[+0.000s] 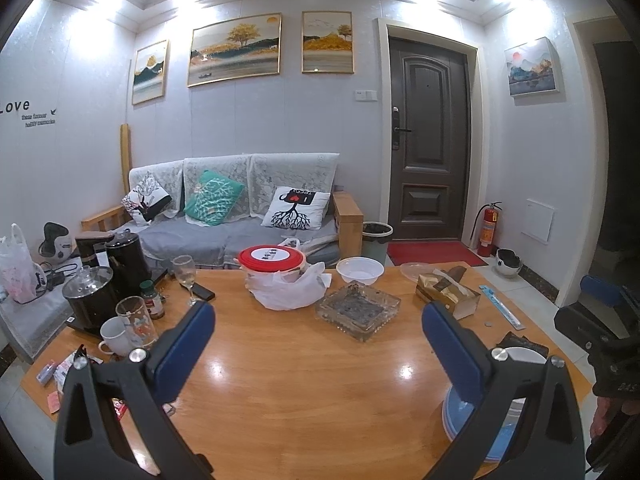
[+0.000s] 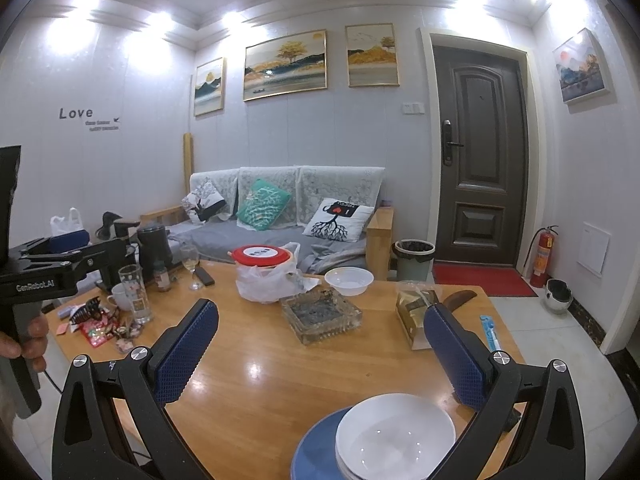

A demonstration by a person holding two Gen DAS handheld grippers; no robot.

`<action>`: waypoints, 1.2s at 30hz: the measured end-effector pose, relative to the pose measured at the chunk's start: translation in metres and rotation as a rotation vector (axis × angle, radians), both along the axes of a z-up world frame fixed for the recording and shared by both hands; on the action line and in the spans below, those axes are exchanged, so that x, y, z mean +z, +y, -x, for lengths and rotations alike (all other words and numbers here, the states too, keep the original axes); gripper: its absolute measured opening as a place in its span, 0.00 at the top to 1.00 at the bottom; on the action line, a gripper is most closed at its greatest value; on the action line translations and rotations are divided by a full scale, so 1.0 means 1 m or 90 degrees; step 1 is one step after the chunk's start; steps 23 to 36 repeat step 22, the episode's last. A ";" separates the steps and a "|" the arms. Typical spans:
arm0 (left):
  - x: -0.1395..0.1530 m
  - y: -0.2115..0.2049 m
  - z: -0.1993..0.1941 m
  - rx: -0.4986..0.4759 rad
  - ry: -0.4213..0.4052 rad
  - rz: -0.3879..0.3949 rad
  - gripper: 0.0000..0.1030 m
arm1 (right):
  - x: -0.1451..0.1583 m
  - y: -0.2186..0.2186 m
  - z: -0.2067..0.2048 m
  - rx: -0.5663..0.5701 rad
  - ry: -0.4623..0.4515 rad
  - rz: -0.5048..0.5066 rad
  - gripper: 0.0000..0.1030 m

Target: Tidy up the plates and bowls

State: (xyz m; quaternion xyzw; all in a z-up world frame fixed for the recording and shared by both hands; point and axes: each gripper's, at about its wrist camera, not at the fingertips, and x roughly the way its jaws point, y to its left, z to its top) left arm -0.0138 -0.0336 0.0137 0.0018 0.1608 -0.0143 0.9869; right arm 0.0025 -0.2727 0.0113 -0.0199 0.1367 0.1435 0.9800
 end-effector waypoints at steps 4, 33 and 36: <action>0.000 -0.001 0.000 -0.002 0.001 0.001 0.00 | -0.004 0.000 0.002 -0.004 0.004 -0.001 0.01; 0.002 -0.004 0.000 -0.018 0.002 -0.004 0.00 | -0.002 -0.003 0.001 -0.013 0.004 -0.004 0.01; 0.002 -0.004 0.000 -0.018 0.002 -0.004 0.00 | -0.002 -0.003 0.001 -0.013 0.004 -0.004 0.01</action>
